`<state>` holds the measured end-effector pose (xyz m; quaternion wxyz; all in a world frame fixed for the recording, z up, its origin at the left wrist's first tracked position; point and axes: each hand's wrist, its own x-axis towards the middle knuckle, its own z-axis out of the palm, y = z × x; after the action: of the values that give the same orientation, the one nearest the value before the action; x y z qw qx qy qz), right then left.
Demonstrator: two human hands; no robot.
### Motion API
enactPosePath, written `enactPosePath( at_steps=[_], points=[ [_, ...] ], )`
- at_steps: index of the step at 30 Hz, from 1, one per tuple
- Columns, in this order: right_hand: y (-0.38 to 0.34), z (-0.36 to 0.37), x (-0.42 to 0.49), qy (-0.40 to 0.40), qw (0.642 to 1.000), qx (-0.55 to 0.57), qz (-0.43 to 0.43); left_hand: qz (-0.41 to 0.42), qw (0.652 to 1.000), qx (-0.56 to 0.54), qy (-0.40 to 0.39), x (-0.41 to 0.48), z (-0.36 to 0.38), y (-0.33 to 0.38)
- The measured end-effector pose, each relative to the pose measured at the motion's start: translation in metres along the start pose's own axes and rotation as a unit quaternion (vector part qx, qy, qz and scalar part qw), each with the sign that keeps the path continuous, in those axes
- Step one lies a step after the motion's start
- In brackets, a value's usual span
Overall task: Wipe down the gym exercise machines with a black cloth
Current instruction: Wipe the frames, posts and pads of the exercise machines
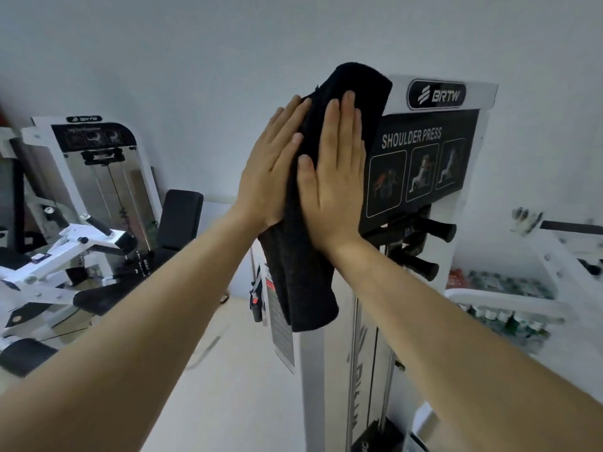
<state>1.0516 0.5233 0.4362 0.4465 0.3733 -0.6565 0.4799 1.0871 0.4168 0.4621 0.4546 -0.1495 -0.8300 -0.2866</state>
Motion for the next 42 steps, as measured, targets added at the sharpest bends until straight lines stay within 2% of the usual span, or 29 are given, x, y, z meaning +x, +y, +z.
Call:
enactPosePath(
  at_steps=[4,9,14,16,19,22,25,33,42],
  points=[
    [0.002,0.003,0.003,0.006,1.000,0.012,-0.010,0.059,0.997,0.056,0.004,0.001,0.000,-0.014],
    [0.008,0.008,-0.034,-0.011,1.000,0.011,-0.001,0.012,0.996,0.012,0.082,-0.059,0.019,-0.015],
    [0.003,0.005,-0.092,-0.060,0.998,0.022,0.013,-0.015,0.999,-0.019,0.046,-0.096,0.021,-0.014],
    [-0.002,0.002,-0.081,-0.062,0.997,0.038,0.018,-0.024,0.998,-0.041,0.050,-0.087,0.018,-0.005],
    [-0.013,0.003,-0.038,-0.021,0.997,0.057,0.042,-0.038,0.996,-0.041,0.065,-0.047,0.014,0.006],
    [-0.013,0.009,-0.012,0.014,0.999,0.034,0.031,-0.004,0.998,-0.008,0.066,-0.023,0.011,0.004],
    [0.001,0.012,-0.032,0.014,1.000,0.022,0.016,0.035,0.995,0.014,0.088,-0.036,0.016,-0.003],
    [0.020,0.019,-0.105,-0.001,1.000,0.016,-0.004,0.064,0.987,0.023,0.146,-0.104,0.050,-0.021],
    [0.029,0.027,-0.140,0.021,0.998,0.055,-0.035,0.087,0.983,0.008,0.161,-0.130,0.069,-0.034]
  ],
)
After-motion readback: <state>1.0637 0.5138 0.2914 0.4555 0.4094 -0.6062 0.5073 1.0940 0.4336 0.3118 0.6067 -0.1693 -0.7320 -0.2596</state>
